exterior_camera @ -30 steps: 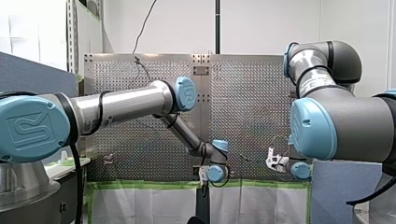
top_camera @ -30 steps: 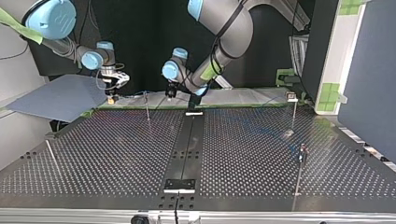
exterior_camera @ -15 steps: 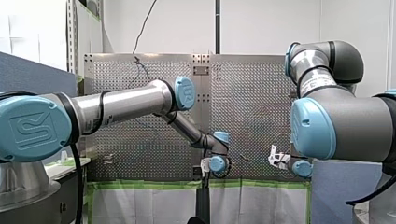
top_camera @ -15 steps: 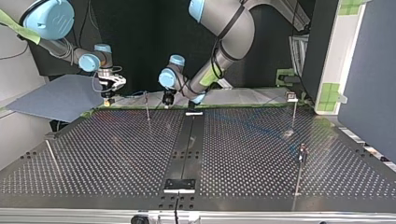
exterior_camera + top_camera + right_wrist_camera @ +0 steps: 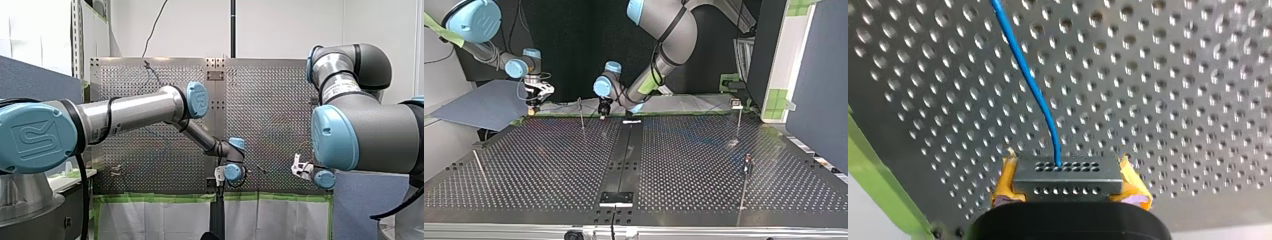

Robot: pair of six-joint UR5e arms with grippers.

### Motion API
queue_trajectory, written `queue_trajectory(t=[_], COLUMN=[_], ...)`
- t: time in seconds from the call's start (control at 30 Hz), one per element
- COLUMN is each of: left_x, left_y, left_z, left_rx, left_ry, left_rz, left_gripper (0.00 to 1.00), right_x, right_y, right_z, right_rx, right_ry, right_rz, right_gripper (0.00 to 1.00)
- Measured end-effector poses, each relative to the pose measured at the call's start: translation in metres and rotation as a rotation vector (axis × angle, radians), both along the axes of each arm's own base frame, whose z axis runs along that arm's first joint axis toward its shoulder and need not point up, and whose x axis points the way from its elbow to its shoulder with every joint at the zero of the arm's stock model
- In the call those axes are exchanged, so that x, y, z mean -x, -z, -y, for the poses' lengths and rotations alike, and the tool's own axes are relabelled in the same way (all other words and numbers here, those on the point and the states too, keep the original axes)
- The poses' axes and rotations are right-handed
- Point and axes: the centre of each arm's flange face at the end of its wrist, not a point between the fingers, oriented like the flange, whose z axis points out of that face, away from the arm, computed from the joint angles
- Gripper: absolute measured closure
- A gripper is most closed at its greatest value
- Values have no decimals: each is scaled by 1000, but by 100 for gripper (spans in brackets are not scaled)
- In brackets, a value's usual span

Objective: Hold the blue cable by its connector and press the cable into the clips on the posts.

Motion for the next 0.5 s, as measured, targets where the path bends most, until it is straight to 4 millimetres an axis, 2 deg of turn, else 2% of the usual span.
queue_trajectory(t=[0.27, 0.3, 0.33, 0.37, 0.4, 0.43, 0.5], left_x=[2, 2, 4, 5, 7, 8, 11], left_y=[1, 2, 2, 2, 2, 1, -4], left_z=[-1, -2, -2, -2, -3, -3, -5], left_rx=[-10, -16, -23, -35, -46, -57, -79], left_ry=[-4, -5, -5, -7, -10, -13, -22], left_rz=[-11, -14, -17, -20, -22, -23, -22], left_gripper=[100, 79, 41, 41, 13, 0, 0], right_x=[0, -1, -2, -3, -4, -4, -6], right_y=[0, 0, 0, 1, 1, 1, 2], right_z=[0, 0, 0, -1, -1, -2, -3], right_rx=[-12, -15, -18, -23, -26, -29, -37], right_ry=[9, 7, 6, 5, 4, 3, 1], right_rz=[0, -1, -1, -2, -2, -2, -3], right_gripper=[100, 100, 100, 100, 100, 100, 100])
